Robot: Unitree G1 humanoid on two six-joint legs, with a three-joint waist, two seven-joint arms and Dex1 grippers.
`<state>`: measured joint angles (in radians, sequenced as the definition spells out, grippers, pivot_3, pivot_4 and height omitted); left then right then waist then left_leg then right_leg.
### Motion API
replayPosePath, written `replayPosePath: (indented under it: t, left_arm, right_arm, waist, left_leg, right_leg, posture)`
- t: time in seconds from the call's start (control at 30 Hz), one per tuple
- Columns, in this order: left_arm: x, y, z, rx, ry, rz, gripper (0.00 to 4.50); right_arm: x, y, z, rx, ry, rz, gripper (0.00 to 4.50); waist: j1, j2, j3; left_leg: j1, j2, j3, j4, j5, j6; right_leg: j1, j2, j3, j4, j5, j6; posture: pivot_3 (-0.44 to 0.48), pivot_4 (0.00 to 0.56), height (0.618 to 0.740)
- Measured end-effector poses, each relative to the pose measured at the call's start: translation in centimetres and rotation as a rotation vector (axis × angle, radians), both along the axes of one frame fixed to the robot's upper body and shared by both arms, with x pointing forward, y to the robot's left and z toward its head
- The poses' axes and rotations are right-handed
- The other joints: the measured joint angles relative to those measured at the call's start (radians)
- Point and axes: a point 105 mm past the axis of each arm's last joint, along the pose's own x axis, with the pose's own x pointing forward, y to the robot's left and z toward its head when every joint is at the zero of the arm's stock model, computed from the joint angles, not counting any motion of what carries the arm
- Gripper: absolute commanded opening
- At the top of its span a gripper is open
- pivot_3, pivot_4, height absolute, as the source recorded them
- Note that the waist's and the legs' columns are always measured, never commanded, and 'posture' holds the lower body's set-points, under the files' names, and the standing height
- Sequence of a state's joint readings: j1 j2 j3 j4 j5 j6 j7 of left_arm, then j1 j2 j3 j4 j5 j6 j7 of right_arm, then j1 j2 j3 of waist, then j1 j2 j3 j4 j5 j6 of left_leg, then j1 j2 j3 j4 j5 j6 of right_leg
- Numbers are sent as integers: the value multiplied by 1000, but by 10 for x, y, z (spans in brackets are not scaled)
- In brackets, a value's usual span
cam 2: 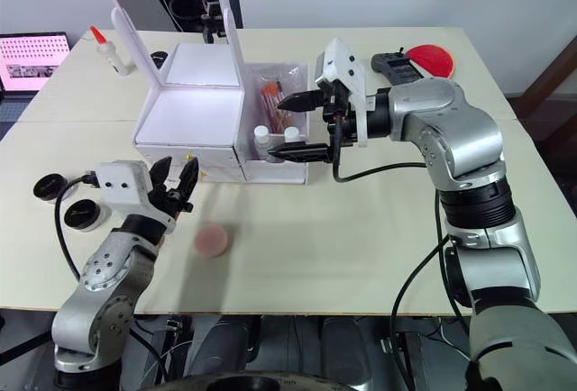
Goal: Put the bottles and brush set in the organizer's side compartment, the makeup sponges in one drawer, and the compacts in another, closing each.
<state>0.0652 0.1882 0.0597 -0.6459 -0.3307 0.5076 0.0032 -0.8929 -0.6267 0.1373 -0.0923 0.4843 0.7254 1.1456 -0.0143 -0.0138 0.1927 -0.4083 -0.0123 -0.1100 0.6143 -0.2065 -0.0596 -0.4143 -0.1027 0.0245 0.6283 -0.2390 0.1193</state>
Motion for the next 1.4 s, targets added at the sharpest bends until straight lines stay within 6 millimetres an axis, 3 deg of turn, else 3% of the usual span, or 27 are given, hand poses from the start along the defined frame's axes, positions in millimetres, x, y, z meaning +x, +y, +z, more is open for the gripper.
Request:
replayPosePath:
  t: [0.33, 0.43, 0.53, 0.87, 1.4]
  left_arm:
    - [4, -7, -8, -6, 17, 8, 2693]
    - [5, -8, -8, -2, 13, 10, 1843]
    - [5, -8, -7, 3, 3, 16, 371]
    - [-1, -7, -10, 9, 1, 16, 344]
    - [-64, -8, -18, 55, 23, 16, 344]
  right_arm:
    - [2, 0, -1, 1, 2, -28, 4500]
    - [3, 0, -1, 2, 2, -30, 4500]
    - [3, 1, -1, 3, 0, -33, 4500]
    - [5, 4, -7, -6, 4, -31, 4500]
    - [6, 18, -18, 14, 62, 13, 4500]
  waist:
    - [0, 0, 0]
    - [1, 0, 0]
    - [1, 0, 0]
    - [0, 0, 0]
    - [-10, 0, 0]
  left_leg:
    - [0, 0, 0, 0, 0, 0]
    - [0, 0, 0, 0, 0, 0]
    - [0, 0, 0, 0, 0, 0]
    - [0, 0, 0, 0, 0, 0]
    - [-2, 2, 2, -3, -3, 1]
  right_leg:
    - [0, 0, 0, 0, 0, 0]
    - [0, 0, 0, 0, 0, 0]
    - [0, 0, 0, 0, 0, 0]
    - [0, 0, 0, 0, 0, 0]
    - [-1, 0, 0, -10, 0, -1]
  posture:
    - [0, 150, 740]
    - [0, 150, 740]
    - [0, 150, 740]
    - [0, 150, 740]
    - [0, 150, 740]
